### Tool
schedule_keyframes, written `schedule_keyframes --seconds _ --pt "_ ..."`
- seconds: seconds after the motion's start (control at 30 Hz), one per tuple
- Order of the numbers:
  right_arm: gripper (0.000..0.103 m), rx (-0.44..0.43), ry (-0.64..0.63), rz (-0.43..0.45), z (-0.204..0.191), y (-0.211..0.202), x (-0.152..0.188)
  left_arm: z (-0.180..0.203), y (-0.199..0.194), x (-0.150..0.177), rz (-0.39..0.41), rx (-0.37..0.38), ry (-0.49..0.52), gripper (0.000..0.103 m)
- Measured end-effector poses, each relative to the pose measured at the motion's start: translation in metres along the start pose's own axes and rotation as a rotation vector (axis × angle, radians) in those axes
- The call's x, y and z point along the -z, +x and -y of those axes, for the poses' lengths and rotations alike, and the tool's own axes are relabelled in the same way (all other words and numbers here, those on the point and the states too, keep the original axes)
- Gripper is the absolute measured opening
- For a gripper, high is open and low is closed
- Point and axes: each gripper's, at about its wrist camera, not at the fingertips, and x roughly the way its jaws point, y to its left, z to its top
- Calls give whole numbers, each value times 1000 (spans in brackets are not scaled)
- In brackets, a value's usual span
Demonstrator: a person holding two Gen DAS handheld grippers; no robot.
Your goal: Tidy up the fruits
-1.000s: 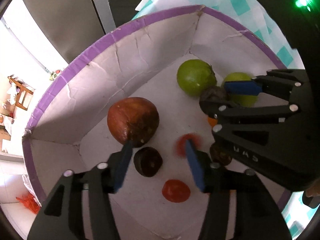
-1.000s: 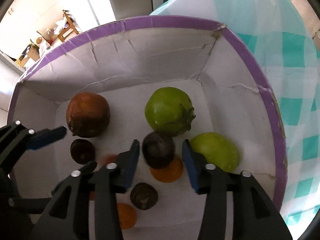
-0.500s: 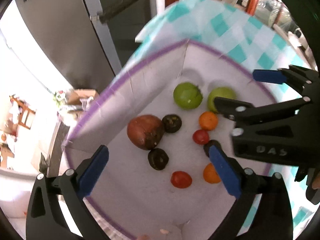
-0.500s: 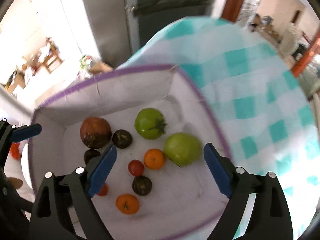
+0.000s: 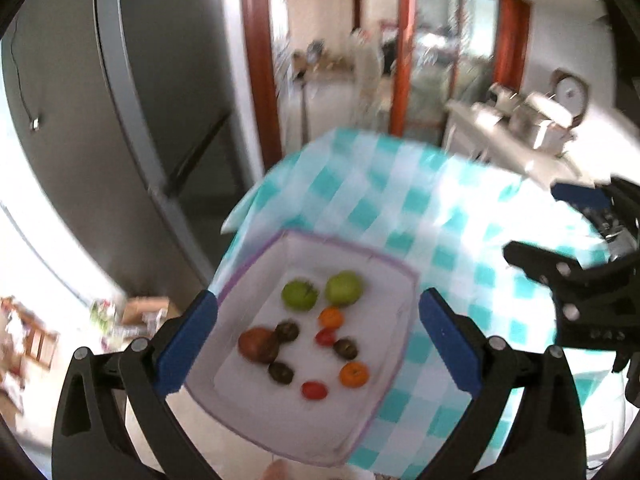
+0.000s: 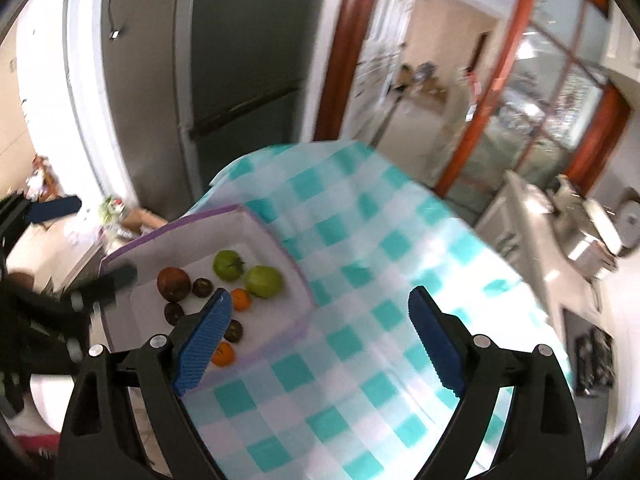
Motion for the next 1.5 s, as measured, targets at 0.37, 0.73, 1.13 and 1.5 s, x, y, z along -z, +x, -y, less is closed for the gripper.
schedule_keyframes --seconds 0.37,0.73,1.13,1.5 --pt "87 213 226 94 72 -153 115 33 -79 10 153 79 74 101" --pt "87 164 306 -9 67 -132 154 10 -42 54 24 84 69 101" --pt "87 -275 77 -97 -62 85 35 -44 73 106 -258 -150 -129 101" --pt "87 -333 33 -302 -104 243 26 -65 152 127 -403 -203 -280 101"
